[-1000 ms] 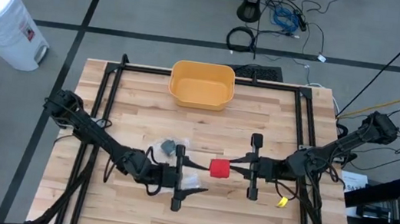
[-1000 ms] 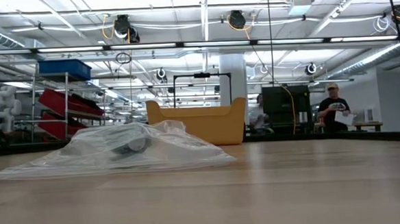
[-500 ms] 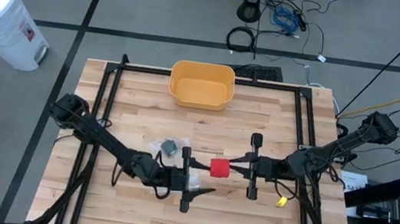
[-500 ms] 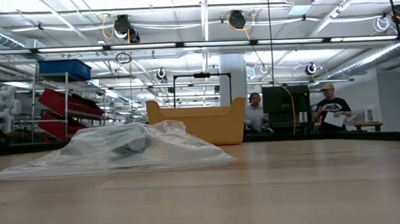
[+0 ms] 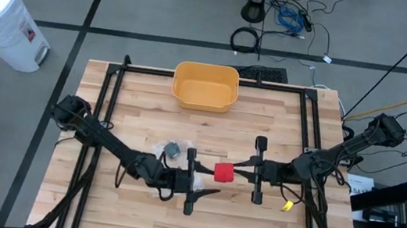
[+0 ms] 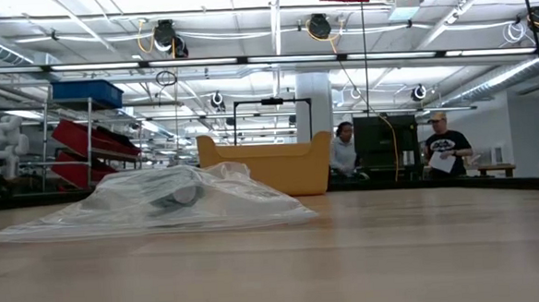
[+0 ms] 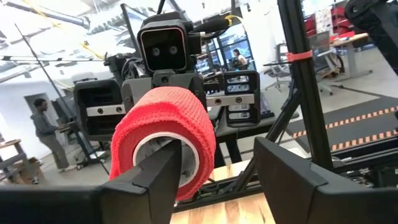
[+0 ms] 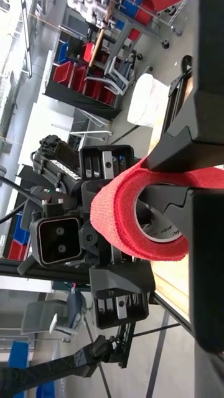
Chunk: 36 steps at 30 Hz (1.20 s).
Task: Roll bandage
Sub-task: Roll the red bandage
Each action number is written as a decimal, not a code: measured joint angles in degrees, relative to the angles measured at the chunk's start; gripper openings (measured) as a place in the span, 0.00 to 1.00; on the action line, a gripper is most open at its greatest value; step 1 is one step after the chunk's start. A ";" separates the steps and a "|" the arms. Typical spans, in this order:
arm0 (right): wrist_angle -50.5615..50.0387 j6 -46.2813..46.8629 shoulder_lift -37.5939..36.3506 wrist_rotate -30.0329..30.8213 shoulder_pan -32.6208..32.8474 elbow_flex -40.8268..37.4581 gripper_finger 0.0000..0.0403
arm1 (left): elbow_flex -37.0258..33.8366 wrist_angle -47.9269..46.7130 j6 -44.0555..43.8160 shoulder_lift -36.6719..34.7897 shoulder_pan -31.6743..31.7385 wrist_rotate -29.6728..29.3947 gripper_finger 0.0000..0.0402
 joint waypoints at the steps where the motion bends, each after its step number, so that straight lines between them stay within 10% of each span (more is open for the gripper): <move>1: -0.01 0.01 0.00 0.00 0.00 0.00 0.04 | 0.00 0.00 0.15 0.00 0.09 0.42 0.50; 36: -0.90 -0.02 0.07 -0.15 0.04 0.00 0.04 | 0.11 -3.19 -0.33 -1.53 0.35 2.90 0.24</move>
